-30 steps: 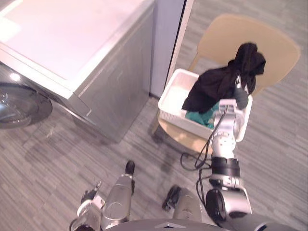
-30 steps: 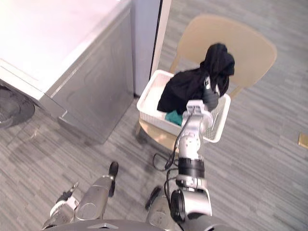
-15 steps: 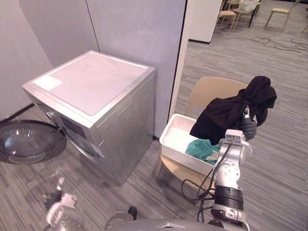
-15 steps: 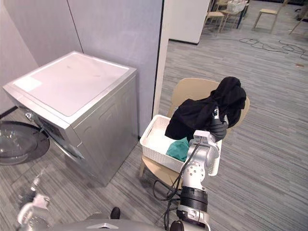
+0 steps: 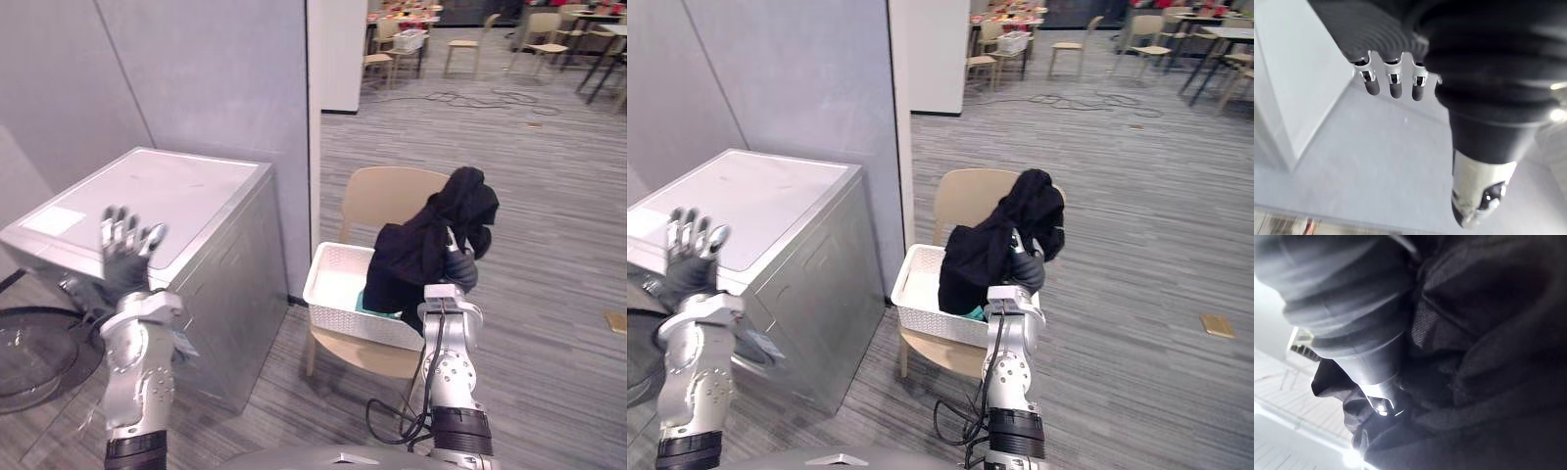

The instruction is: Pick up the laundry basket with both hands and put the clothes into the washing machine.

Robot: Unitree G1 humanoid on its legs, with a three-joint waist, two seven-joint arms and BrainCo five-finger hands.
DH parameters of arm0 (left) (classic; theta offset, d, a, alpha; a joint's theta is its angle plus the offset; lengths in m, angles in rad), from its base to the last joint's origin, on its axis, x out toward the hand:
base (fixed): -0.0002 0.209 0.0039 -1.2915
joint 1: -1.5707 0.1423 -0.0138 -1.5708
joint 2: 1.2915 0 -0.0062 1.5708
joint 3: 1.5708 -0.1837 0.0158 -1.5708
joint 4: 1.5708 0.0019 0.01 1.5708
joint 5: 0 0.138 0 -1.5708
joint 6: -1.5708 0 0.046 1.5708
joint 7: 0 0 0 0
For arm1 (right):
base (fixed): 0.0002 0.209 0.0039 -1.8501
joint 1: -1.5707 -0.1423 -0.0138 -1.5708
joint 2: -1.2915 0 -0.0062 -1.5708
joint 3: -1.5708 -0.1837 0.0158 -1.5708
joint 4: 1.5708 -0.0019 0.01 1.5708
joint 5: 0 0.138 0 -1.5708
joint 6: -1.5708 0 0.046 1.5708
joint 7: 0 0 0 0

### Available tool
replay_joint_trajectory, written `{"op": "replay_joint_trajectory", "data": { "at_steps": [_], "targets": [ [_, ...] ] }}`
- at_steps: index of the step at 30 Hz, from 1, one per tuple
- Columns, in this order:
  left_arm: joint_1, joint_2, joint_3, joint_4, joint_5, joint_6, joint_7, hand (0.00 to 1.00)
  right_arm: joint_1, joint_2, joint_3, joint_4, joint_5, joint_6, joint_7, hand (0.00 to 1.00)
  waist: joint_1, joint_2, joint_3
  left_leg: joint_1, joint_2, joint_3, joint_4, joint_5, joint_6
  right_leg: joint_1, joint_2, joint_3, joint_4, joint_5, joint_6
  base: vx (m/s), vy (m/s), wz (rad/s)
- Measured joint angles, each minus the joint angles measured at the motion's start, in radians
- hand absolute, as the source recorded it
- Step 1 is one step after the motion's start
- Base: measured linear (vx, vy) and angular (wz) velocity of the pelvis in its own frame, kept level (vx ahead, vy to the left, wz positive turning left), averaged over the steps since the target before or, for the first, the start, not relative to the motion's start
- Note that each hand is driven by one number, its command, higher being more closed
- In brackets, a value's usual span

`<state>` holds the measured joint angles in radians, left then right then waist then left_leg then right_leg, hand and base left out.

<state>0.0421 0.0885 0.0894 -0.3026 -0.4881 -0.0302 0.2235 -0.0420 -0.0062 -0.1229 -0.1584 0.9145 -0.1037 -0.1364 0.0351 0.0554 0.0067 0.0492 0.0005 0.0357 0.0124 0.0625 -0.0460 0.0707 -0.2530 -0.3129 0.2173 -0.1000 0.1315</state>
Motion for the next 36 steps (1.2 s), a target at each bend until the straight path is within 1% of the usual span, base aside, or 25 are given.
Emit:
{"op": "replay_joint_trajectory", "data": {
  "at_steps": [2,3,4,5,7,8,10,13,18,22,24,27,30,31,36],
  "targets": [
    [-0.050,0.025,-0.125,0.015,0.002,0.002,-0.036,0.00,0.000,-0.003,0.038,-0.022,0.000,0.004,0.005,1.00,-0.020,0.002,0.005,0.005,0.002,0.021,-0.006,-0.001,0.002,0.000,0.006,0.018,-0.024,0.017,0.003,-0.03,0.028,-0.26],
    [-0.064,0.031,-0.159,0.026,0.003,0.003,-0.044,0.00,0.000,-0.004,0.047,-0.026,0.000,0.004,0.006,1.00,-0.023,0.004,0.006,0.006,0.002,0.024,-0.009,-0.001,0.002,-0.001,0.008,0.026,-0.031,0.023,0.002,-0.02,0.026,-0.23],
    [-0.099,0.041,-0.222,0.062,0.012,0.011,-0.061,0.00,0.000,-0.006,0.067,-0.027,0.001,0.004,0.006,1.00,-0.029,0.006,0.007,0.010,0.002,0.027,-0.017,0.001,0.000,0.000,0.011,0.029,-0.043,0.033,0.003,-0.01,0.020,-0.15],
    [-0.117,0.045,-0.250,0.082,0.020,0.016,-0.066,0.00,0.000,-0.009,0.080,-0.027,0.001,0.004,0.006,1.00,-0.033,0.007,0.009,0.011,0.002,0.029,-0.019,0.003,-0.002,0.000,0.013,0.031,-0.049,0.037,0.002,0.00,0.017,-0.20],
    [-0.170,0.051,-0.332,0.146,0.047,0.046,-0.095,0.00,0.000,-0.021,0.133,-0.029,0.002,0.020,0.006,1.00,-0.041,0.010,0.020,0.024,0.006,0.049,-0.030,0.003,-0.002,0.000,0.019,0.053,-0.064,0.049,-0.002,0.01,0.013,-0.26],
    [-0.182,0.051,-0.351,0.165,0.058,0.050,-0.100,0.00,0.000,-0.021,0.146,-0.029,0.002,0.022,0.006,1.00,-0.046,0.010,0.020,0.025,0.006,0.050,-0.032,0.004,-0.001,0.001,0.020,0.055,-0.067,0.051,-0.001,0.03,0.009,-0.16],
    [-0.237,0.050,-0.428,0.238,0.075,0.073,-0.108,0.00,0.000,-0.028,0.180,-0.033,0.002,0.022,0.006,1.00,-0.053,0.008,0.021,0.024,0.006,0.051,-0.034,0.005,0.001,0.002,0.023,0.057,-0.077,0.056,0.002,0.04,0.003,-0.04],
    [-0.294,0.050,-0.488,0.298,0.114,0.089,-0.122,0.00,0.000,-0.034,0.224,-0.072,0.003,0.024,0.005,1.00,-0.059,0.004,0.028,0.023,0.010,0.054,-0.034,0.008,0.007,0.005,0.030,0.061,-0.095,0.066,0.008,0.04,-0.003,-0.06],
    [-0.371,0.045,-0.533,0.361,0.144,0.097,-0.122,0.00,0.000,-0.042,0.263,-0.110,0.025,0.020,0.006,1.00,-0.064,-0.003,0.033,0.023,0.010,0.055,-0.034,0.007,0.009,0.005,0.035,0.064,-0.104,0.067,0.009,0.02,-0.001,-0.03],
    [-0.438,0.024,-0.576,0.462,0.136,0.101,-0.108,0.00,0.000,-0.042,0.285,-0.111,0.038,0.018,0.005,1.00,-0.072,-0.004,0.033,0.023,0.009,0.052,-0.036,0.007,0.009,0.007,0.035,0.062,-0.107,0.067,0.009,0.00,0.000,0.00],
    [-0.460,0.020,-0.593,0.485,0.135,0.102,-0.094,0.00,0.000,-0.042,0.296,-0.111,0.042,0.007,0.005,1.00,-0.076,-0.004,0.033,0.023,0.009,0.051,-0.039,0.008,0.010,0.007,0.035,0.061,-0.108,0.067,0.008,0.00,0.000,0.00],
    [-0.498,0.020,-0.614,0.513,0.135,0.103,-0.083,0.00,0.002,-0.043,0.308,-0.111,0.045,-0.022,0.005,1.00,-0.081,-0.004,0.033,0.023,0.008,0.051,-0.045,0.011,0.013,0.005,0.035,0.061,-0.108,0.068,0.008,0.00,0.000,0.00],
    [-0.554,0.020,-0.639,0.535,0.136,0.107,-0.073,0.00,0.005,-0.044,0.320,-0.111,0.069,-0.027,0.005,1.00,-0.088,-0.005,0.033,0.023,0.007,0.051,-0.051,0.013,0.013,0.004,0.035,0.062,-0.112,0.070,0.009,0.00,0.000,0.00],
    [-0.573,0.020,-0.647,0.546,0.136,0.107,-0.072,1.00,0.007,-0.044,0.321,-0.110,0.071,-0.032,0.004,1.00,-0.091,-0.006,0.033,0.023,0.006,0.052,-0.051,0.013,0.013,0.004,0.035,0.062,-0.114,0.071,0.010,0.00,0.000,0.00],
    [-0.595,0.020,-0.694,0.553,0.096,0.107,-0.074,1.00,0.027,-0.076,0.321,-0.111,0.081,-0.066,0.004,1.00,-0.096,-0.008,0.032,0.023,0.006,0.053,-0.053,0.013,0.013,0.004,0.035,0.063,-0.119,0.073,0.011,0.00,0.000,0.00]
  ]
}}
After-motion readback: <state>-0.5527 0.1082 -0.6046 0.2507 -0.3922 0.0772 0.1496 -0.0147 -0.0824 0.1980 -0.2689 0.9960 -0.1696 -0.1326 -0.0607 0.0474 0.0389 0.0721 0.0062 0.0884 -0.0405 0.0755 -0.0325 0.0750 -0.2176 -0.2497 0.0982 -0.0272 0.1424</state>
